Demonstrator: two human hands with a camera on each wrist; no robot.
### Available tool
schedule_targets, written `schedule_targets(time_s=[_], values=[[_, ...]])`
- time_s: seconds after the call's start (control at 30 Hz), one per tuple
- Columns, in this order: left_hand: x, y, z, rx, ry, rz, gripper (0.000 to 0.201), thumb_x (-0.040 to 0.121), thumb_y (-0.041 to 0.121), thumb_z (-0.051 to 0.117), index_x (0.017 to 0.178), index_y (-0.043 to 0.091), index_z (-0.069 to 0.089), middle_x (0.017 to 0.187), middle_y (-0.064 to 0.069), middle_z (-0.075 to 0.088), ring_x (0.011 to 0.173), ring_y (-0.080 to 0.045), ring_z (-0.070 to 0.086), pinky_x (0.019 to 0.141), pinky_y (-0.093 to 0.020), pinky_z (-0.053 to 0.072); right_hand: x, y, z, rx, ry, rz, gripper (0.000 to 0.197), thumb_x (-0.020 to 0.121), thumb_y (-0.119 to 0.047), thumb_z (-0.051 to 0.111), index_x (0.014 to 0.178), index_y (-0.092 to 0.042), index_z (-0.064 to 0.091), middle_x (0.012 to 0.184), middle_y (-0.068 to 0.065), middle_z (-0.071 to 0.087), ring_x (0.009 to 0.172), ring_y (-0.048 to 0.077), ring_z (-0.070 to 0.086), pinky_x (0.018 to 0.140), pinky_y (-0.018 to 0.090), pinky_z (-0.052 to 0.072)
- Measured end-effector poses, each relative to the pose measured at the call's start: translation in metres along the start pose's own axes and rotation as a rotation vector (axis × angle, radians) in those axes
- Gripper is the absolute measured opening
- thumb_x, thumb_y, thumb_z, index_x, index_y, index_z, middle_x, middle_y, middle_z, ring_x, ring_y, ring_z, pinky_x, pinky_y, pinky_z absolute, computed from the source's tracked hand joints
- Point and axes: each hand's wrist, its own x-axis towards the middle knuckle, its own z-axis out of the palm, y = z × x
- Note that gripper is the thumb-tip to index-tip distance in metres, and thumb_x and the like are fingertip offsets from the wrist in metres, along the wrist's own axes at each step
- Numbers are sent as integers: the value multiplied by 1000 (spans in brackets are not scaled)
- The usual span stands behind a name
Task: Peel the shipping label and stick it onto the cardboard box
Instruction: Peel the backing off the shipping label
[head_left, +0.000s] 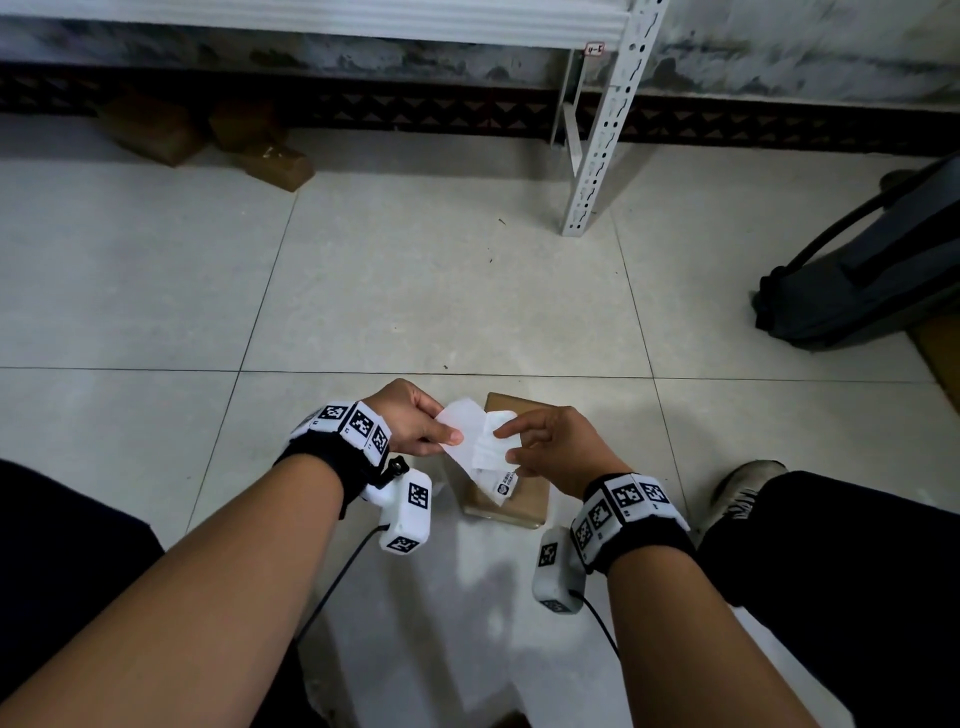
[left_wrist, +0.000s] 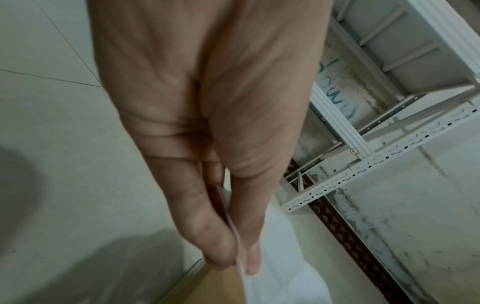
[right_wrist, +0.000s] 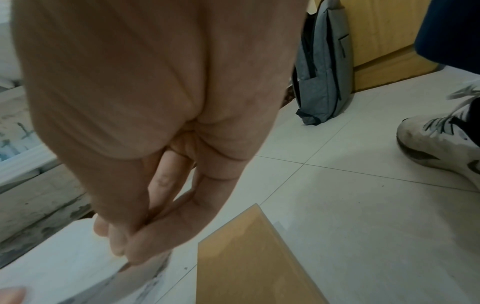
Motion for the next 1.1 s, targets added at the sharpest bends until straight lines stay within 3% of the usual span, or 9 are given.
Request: schedule_targets(time_s=[0.27, 0.33, 0.43, 0.57, 0.63, 0.77, 0.87, 1.0, 1.1], values=[[-1, 4, 1, -5, 4, -6, 28, 71, 4, 85, 97, 0, 76, 101, -18, 76, 90, -24, 75, 84, -33, 61, 3, 1, -5, -41, -2, 3, 25, 77, 9, 72, 92, -10, 79, 59, 3, 55, 57, 20, 59, 74, 40, 61], [-1, 4, 4, -21, -30, -37, 26, 73, 1, 82, 98, 3, 74, 105, -17, 75, 98, -26, 74, 90, -37, 59, 3, -3, -3, -76, 3, 1, 26, 76, 10, 70, 89, -12, 78, 54, -9, 57, 54, 13, 58, 72, 38, 60], [-1, 5, 7, -55, -95, -95, 29, 77, 0, 78, 104, 3, 69, 101, -15, 72, 95, -27, 71, 88, -39, 59, 0, -8, 3, -147, -10, -26, 31, 76, 9, 66, 90, -16, 78, 43, -31, 51, 45, -8, 53, 64, 22, 52], [2, 5, 8, -115, -37, -55, 36, 75, 11, 83, 104, -6, 69, 92, -19, 72, 79, -26, 73, 73, -37, 63, 2, -9, 13, -136, -35, -66, 30, 79, 10, 69, 99, -9, 79, 51, -24, 55, 46, -14, 54, 56, 5, 44], [8, 4, 5, -42, 118, 9, 42, 68, 18, 89, 96, -8, 70, 84, -17, 72, 65, -22, 70, 59, -29, 60, 2, -7, 17, -117, -20, -60, 27, 80, 9, 69, 98, -8, 79, 55, -21, 62, 49, -7, 59, 57, 11, 50], [17, 6, -3, 64, 286, 54, 33, 67, 25, 90, 70, 4, 64, 72, -7, 66, 64, -20, 62, 59, -24, 51, -3, 1, 15, 140, 47, 12, 23, 88, 7, 64, 108, 0, 74, 82, 19, 72, 56, 14, 72, 54, 25, 58], [20, 5, 2, 109, 348, 98, 33, 76, 24, 82, 63, 11, 55, 68, -5, 57, 61, -19, 59, 54, -24, 49, -5, 3, 17, 248, 66, 20, 24, 90, 7, 63, 112, 3, 71, 75, 15, 71, 52, 12, 70, 54, 20, 56], [10, 1, 10, 53, 221, 170, 18, 89, 12, 70, 79, -1, 64, 59, -7, 54, 39, -11, 46, 40, -20, 41, -1, 2, 17, 278, 115, 43, 21, 82, 4, 72, 102, 0, 77, 75, 10, 68, 61, 17, 62, 54, 19, 47], [5, 2, 4, 12, 199, 225, 29, 88, 11, 71, 85, -15, 61, 63, -10, 51, 35, -10, 41, 38, -19, 37, 0, -2, 12, 440, 65, 77, 22, 75, -1, 76, 96, -3, 79, 89, 10, 71, 78, 22, 63, 67, 30, 50]])
